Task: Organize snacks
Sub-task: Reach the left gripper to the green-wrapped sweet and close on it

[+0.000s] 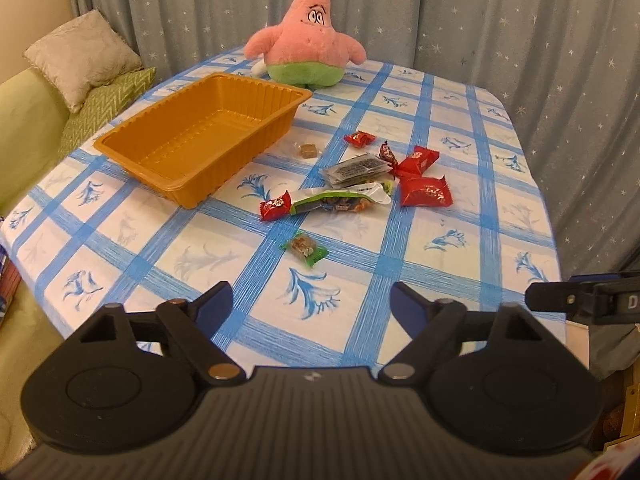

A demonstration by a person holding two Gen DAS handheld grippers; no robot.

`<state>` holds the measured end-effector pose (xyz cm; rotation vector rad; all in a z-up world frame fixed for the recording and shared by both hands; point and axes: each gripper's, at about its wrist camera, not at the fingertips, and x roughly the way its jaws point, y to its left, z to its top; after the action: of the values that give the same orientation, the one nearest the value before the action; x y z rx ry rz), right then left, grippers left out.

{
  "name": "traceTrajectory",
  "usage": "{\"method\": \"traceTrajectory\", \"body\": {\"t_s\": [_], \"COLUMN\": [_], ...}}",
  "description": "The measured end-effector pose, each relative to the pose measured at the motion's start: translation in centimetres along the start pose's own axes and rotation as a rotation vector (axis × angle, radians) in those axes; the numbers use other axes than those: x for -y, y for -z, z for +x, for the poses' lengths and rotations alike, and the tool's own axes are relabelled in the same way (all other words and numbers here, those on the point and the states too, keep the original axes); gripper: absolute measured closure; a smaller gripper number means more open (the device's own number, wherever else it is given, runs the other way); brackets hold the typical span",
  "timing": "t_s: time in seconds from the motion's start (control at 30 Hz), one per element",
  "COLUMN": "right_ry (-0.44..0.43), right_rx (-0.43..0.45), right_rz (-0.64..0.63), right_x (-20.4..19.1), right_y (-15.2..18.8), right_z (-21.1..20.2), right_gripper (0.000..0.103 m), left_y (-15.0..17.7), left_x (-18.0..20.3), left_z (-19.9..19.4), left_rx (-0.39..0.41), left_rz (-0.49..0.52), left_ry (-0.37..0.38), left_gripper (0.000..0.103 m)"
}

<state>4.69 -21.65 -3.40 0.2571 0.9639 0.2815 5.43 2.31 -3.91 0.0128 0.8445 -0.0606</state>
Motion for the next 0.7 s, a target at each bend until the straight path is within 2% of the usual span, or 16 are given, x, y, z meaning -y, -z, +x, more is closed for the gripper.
{"method": "traceTrajectory", "body": {"t_s": [0.27,0.5,0.7], "right_ry": [0.015,0.030,0.051], "right_rx": [0.014,0.010,0.002], "right_rz": [0.033,0.054,0.072], "right_x": [0.5,0.9,1.5], "right_y": [-0.7,-1.5,-2.1], "right_z": [1.4,2.6,3.5], "right_gripper": [0.022,0.022,0.022], "left_y": [-0.4,-0.9,-1.5], "left_x": [-0.3,-0.4,-0.8], "left_z": [3.8,6.8,9.0], "left_rx": [-0.034,-0.057,-0.079], "left_rz": [0.000,-0.013,-0.029], "left_ry": [0.025,0.027,0.017], "left_gripper": [0.041,0.059,0.066]}}
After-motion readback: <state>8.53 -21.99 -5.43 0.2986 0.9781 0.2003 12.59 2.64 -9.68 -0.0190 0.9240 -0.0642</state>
